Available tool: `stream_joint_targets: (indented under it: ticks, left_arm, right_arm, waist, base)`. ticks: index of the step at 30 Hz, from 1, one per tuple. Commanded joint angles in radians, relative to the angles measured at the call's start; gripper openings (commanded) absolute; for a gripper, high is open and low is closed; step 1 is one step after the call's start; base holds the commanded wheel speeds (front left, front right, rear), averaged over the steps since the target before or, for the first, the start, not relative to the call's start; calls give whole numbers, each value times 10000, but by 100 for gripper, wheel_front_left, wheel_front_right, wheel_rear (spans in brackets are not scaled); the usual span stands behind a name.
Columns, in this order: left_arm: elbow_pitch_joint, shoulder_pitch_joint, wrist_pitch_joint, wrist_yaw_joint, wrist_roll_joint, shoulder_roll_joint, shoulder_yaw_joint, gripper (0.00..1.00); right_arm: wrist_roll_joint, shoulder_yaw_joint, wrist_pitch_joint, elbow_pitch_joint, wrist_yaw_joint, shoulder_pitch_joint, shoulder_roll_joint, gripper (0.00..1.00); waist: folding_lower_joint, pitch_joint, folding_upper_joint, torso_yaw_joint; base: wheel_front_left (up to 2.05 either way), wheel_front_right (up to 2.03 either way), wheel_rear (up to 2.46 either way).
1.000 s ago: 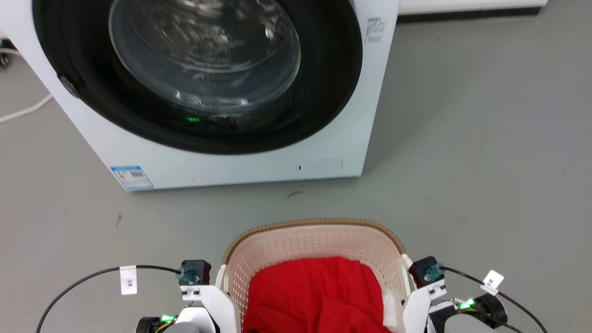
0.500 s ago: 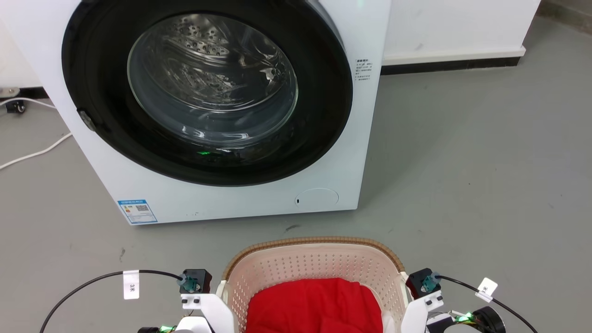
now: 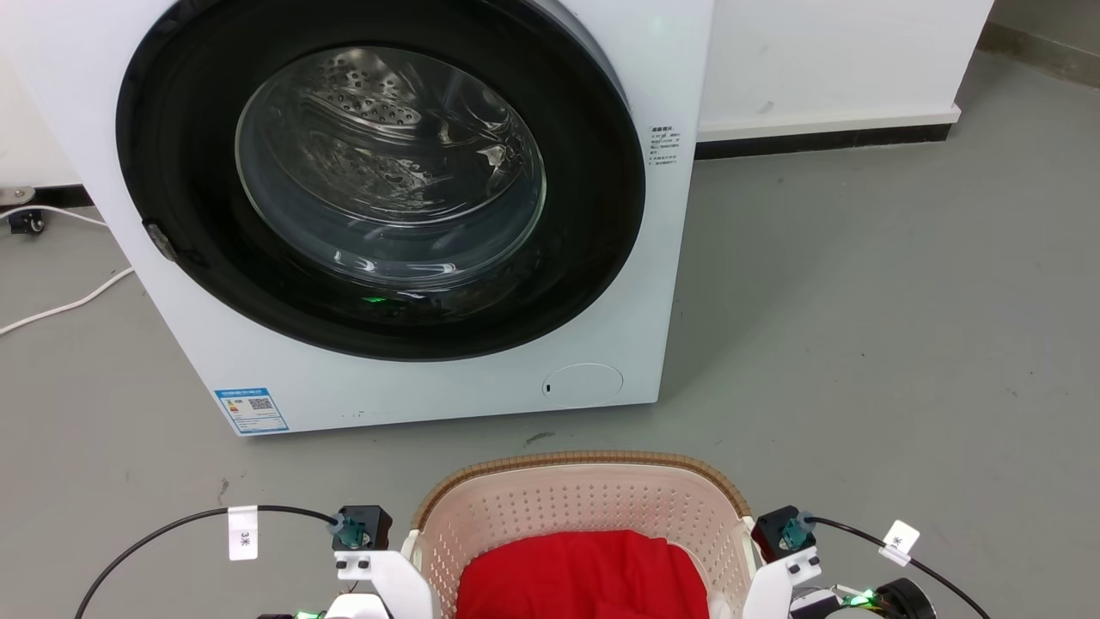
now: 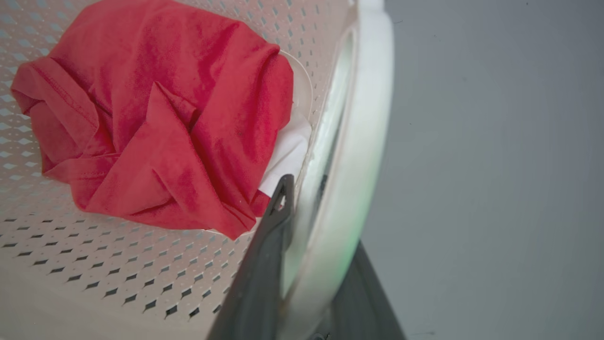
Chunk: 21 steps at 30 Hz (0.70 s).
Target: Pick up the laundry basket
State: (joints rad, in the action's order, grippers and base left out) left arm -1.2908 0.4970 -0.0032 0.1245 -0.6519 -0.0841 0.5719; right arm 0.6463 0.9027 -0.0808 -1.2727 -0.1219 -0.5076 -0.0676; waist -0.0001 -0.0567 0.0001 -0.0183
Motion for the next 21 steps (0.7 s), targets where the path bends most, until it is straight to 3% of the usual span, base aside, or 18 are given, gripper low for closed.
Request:
stream_joint_targets:
  ticks: [1, 21]
  left_arm:
    - [120, 54, -130, 100, -32, 132, 72, 0]
    - [101, 114, -222, 100, -465, 86, 408, 0]
  right_arm:
    - [46, 186, -30, 72, -161, 63, 213, 0]
    - [699, 739, 129, -13, -161, -79, 152, 0]
  waist:
    - [1, -4, -1, -12]
    - [1, -10, -1, -10]
  base:
    - [0, 0, 0]
    - [0, 0, 0]
